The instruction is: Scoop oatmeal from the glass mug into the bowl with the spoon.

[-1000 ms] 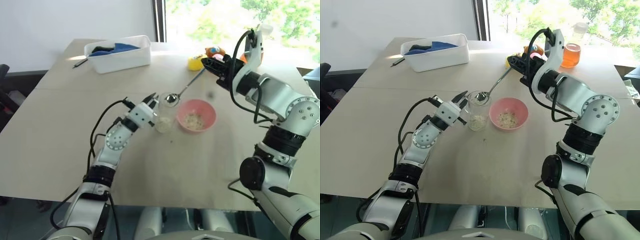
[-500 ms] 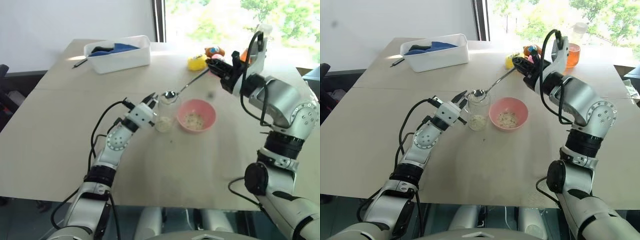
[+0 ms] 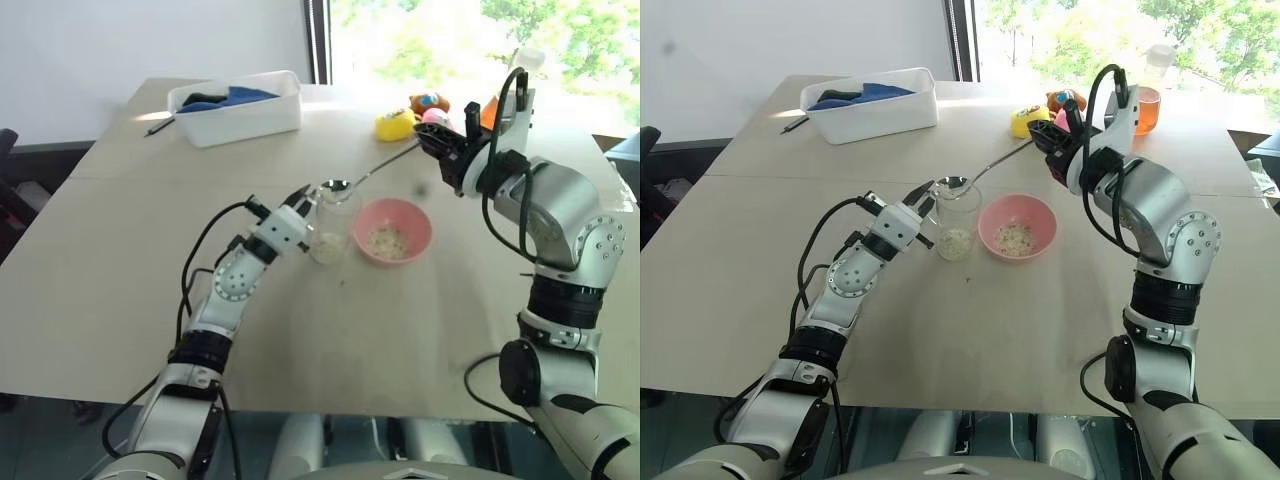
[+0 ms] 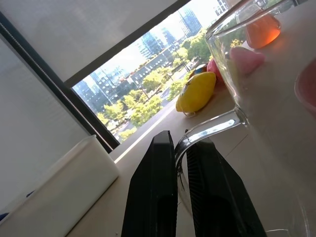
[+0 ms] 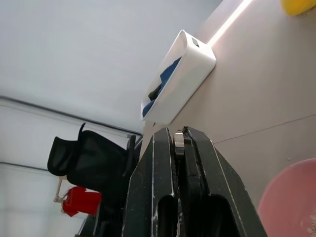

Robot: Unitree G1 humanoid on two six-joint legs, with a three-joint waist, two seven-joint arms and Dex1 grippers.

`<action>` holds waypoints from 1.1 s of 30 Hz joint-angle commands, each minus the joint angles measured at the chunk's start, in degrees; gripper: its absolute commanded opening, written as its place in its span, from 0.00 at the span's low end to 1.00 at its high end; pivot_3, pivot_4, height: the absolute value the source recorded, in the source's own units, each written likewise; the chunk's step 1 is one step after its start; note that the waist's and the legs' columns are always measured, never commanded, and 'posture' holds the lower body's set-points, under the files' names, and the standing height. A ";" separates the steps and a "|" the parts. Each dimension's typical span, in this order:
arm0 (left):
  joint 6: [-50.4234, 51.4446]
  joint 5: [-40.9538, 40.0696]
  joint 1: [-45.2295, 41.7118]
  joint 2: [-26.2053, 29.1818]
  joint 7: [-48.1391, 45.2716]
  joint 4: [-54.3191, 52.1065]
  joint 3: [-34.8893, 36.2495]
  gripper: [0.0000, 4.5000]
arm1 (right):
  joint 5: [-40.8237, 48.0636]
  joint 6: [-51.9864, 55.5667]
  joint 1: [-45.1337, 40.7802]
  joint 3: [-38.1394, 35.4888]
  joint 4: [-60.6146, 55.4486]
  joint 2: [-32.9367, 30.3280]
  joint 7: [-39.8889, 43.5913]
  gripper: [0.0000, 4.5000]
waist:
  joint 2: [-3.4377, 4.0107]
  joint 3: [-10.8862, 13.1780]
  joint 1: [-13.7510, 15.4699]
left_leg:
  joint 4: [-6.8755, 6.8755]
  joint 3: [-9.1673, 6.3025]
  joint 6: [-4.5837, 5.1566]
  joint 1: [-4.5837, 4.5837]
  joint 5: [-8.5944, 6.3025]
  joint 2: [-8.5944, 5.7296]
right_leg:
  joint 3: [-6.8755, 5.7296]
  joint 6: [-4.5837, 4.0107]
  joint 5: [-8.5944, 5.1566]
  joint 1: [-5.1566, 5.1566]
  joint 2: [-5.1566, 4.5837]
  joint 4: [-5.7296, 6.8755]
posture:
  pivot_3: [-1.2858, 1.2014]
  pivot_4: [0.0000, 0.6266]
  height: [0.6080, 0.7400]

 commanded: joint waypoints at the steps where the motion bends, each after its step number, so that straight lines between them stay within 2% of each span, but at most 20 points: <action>1: -0.64 0.32 -0.42 0.19 0.06 -0.08 -0.05 0.02 | 2.79 -2.51 2.07 0.02 -3.36 -1.69 1.27 0.00 | 0.00 0.00 -0.02 | 0.00 0.01 0.01 0.00 -0.01 0.00 | 0.01 0.00 0.00 0.00 -0.02 0.00 | 0.52 0.24 1.00; 13: 0.83 -2.50 -0.79 2.83 2.31 4.46 4.66 0.02 | 4.00 -4.50 5.68 -3.69 1.65 -12.86 8.38 0.00 | 0.01 0.00 -0.26 | 0.00 0.06 0.18 0.05 -0.10 0.06 | 0.08 0.00 0.00 0.00 -0.03 -0.06 | 0.52 0.24 1.00; 18: 0.54 -2.36 -1.02 3.43 2.89 5.70 5.33 0.02 | -0.92 -2.24 5.79 -1.68 2.54 -15.57 12.53 0.00 | 0.01 0.00 -0.18 | -0.01 0.08 0.18 0.08 -0.11 0.10 | 0.11 0.00 0.00 0.00 -0.02 -0.05 | 0.52 0.24 1.00; 24: 0.79 -2.27 -0.82 3.35 3.15 5.28 5.27 0.02 | -13.07 1.28 4.20 4.76 -0.59 -18.83 21.76 0.00 | 0.00 0.00 -0.12 | -0.01 0.12 0.19 0.06 -0.11 0.06 | 0.14 0.00 0.00 0.00 -0.06 -0.08 | 0.52 0.24 1.00; 33: 1.37 -2.41 0.34 3.37 3.19 3.62 5.42 0.02 | -43.40 2.88 -0.70 20.07 -11.25 -30.26 44.45 0.00 | 0.01 0.01 -0.03 | -0.01 0.11 0.21 0.03 -0.12 0.03 | 0.12 0.00 0.00 -0.07 -0.01 -0.09 | 0.52 0.24 1.00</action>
